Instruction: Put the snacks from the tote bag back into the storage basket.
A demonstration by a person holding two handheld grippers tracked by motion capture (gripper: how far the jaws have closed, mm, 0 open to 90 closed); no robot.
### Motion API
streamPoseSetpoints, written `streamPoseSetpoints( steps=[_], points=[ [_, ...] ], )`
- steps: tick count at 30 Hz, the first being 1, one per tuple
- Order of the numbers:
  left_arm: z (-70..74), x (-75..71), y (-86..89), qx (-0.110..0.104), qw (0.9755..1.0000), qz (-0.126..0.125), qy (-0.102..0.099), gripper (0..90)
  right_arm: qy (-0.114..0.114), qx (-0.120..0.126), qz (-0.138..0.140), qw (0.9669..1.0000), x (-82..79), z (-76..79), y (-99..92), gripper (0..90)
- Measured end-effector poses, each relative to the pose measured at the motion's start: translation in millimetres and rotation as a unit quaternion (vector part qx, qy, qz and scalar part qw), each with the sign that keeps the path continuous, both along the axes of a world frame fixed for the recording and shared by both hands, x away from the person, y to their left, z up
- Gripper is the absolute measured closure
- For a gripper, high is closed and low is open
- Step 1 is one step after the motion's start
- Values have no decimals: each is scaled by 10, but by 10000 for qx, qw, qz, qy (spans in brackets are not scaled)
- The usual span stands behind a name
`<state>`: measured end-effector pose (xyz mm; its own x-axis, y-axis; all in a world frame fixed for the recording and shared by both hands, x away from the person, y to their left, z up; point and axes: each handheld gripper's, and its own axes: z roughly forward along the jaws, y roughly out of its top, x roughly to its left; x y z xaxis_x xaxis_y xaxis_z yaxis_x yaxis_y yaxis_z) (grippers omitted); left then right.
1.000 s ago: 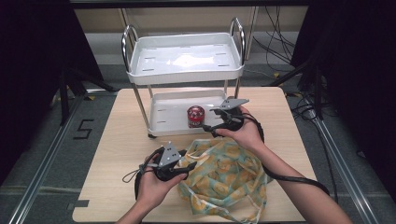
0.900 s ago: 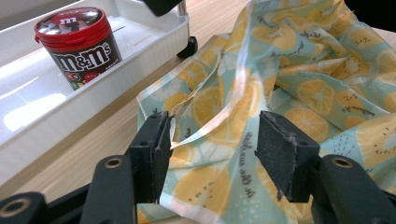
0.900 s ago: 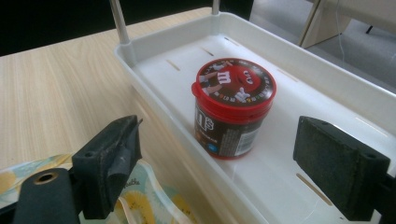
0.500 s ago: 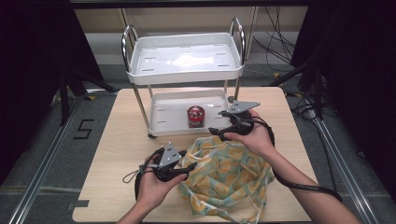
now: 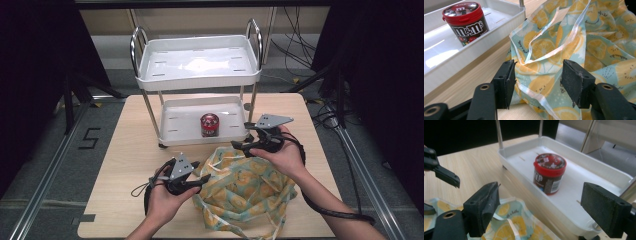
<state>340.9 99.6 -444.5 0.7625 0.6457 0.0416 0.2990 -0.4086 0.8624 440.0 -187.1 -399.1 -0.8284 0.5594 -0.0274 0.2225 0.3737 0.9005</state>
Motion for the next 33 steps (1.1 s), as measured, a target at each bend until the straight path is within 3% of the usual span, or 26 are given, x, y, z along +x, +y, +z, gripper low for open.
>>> streamPoseSetpoints(
  steps=[3,4,5,7,8,11,14,16,17,19,20,21,23,26,27,28,30,31,33],
  points=[
    [-17,-28,-38,-135,9998,93,98,441,-9,30,30,10000,-21,63,-15,161],
    [-15,-23,-35,-102,9999,53,53,441,-77,63,29,9999,-21,74,-12,161],
    [-12,-16,-29,-53,10000,14,-5,441,32,80,2,10000,-40,87,-12,162],
    [-22,-32,-41,-155,9998,110,102,441,-153,103,40,9998,-17,129,-37,162],
    [-23,-31,-40,-149,9998,102,96,441,-100,172,-63,9998,-35,149,-43,163],
    [-17,-22,-33,-58,10000,17,16,441,-222,156,-67,9996,-21,198,-94,164],
    [-28,-28,-48,-132,9998,30,119,441,-114,145,-82,9998,-28,225,-141,163],
    [-21,-21,-45,-34,10000,-47,13,442,-114,233,-121,9996,-18,240,-173,163],
    [-22,-34,-57,-87,9999,0,104,442,-95,252,-127,9996,-12,246,-190,163],
    [-20,-39,-77,-128,9999,-51,24,442,-127,345,-184,9992,2,256,-214,163],
    [-11,-42,-81,-90,9999,-120,8,442,-113,276,-140,9995,15,270,-239,163],
    [-12,-58,-101,-154,9998,-91,72,442,11,314,-171,9994,6,275,-238,163],
    [-11,-52,-109,-111,9997,-193,18,442,-159,393,-226,9988,20,294,-240,163],
    [-37,-62,-134,-167,9998,-130,51,441,-129,477,-207,9986,16,358,-233,169],
    [-28,-62,-130,-91,9998,-163,61,441,-274,576,-229,9977,33,361,-206,168],
    [-35,-67,-139,-157,9997,-143,110,441,-233,496,-140,9984,47,377,-202,167],
    [-21,-56,-124,-36,9997,-230,6,441,-296,431,-114,9986,64,386,-164,167],
    [-19,-56,-119,-18,9997,-226,7,441,-185,483,-81,9986,56,390,-146,167],
    [-33,-62,-126,-123,9998,-150,87,441,-343,416,-78,9985,59,410,-135,167]
  ],
)
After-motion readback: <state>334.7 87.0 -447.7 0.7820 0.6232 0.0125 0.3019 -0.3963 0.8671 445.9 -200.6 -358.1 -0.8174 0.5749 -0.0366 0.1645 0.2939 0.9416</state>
